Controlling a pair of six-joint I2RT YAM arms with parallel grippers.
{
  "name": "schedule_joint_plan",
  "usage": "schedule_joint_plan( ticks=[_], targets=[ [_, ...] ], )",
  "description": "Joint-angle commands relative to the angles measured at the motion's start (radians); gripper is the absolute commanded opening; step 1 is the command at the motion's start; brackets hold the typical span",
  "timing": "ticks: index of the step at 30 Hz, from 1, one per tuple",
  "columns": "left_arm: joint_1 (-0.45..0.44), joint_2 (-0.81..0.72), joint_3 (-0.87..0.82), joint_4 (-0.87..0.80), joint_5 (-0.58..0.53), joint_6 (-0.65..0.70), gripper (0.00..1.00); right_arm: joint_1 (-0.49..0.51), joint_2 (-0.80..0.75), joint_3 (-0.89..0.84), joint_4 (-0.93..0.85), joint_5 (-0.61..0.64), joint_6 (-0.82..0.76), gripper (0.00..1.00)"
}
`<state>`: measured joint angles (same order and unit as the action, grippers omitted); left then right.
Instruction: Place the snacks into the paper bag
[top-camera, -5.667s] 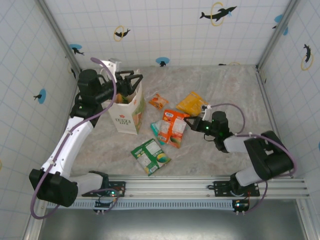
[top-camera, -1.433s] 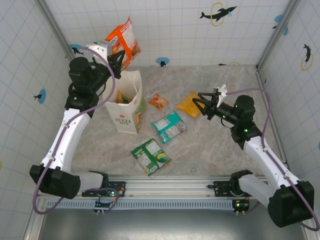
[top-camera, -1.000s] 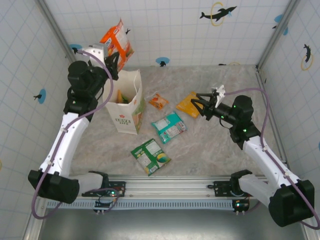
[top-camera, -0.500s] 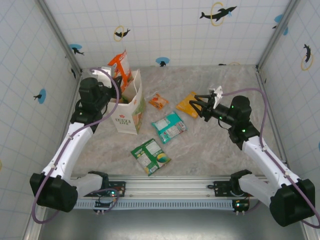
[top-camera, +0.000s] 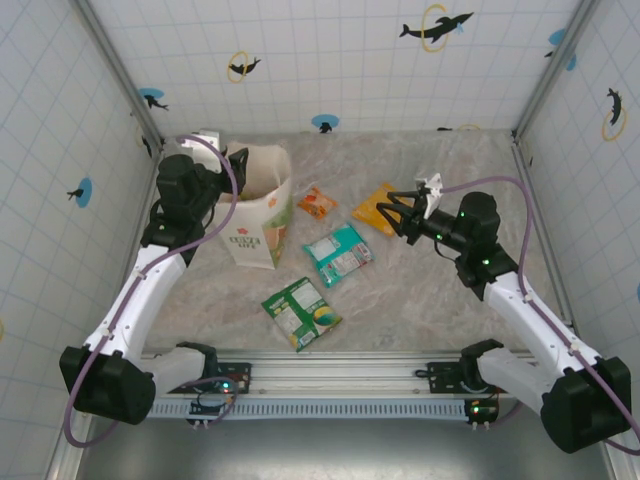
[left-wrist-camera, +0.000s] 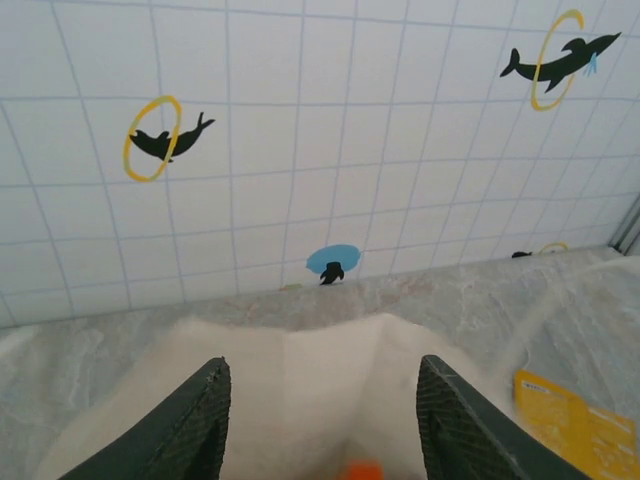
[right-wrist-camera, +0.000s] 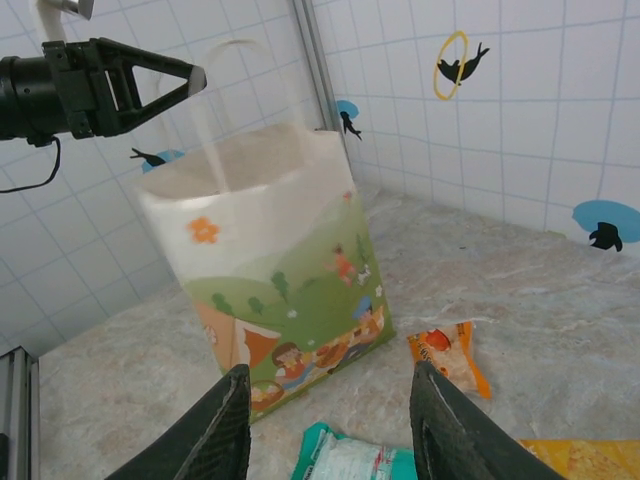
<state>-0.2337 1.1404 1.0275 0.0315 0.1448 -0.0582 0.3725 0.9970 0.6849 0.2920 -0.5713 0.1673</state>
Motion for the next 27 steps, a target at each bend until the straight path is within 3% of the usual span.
schedule_joint_plan(
  ticks=[1,8,19,27],
  targets=[
    [0.009,-0.021,0.042,0.005,-0.002,-0.012,0.55,0.015,0.01,-0.016,-0.004,0.016,0.013,0.45],
    [0.008,-0.026,0.132,-0.125,0.084,-0.039,0.63,0.081,0.043,0.005,-0.097,0.04,0.124,0.46],
    [0.009,-0.144,0.18,-0.441,0.17,-0.135,0.69,0.356,0.12,0.016,-0.301,0.23,0.373,0.47],
    [0.008,-0.248,0.062,-0.657,0.276,-0.375,0.69,0.474,0.197,-0.027,-0.35,0.266,0.604,0.49]
  ],
)
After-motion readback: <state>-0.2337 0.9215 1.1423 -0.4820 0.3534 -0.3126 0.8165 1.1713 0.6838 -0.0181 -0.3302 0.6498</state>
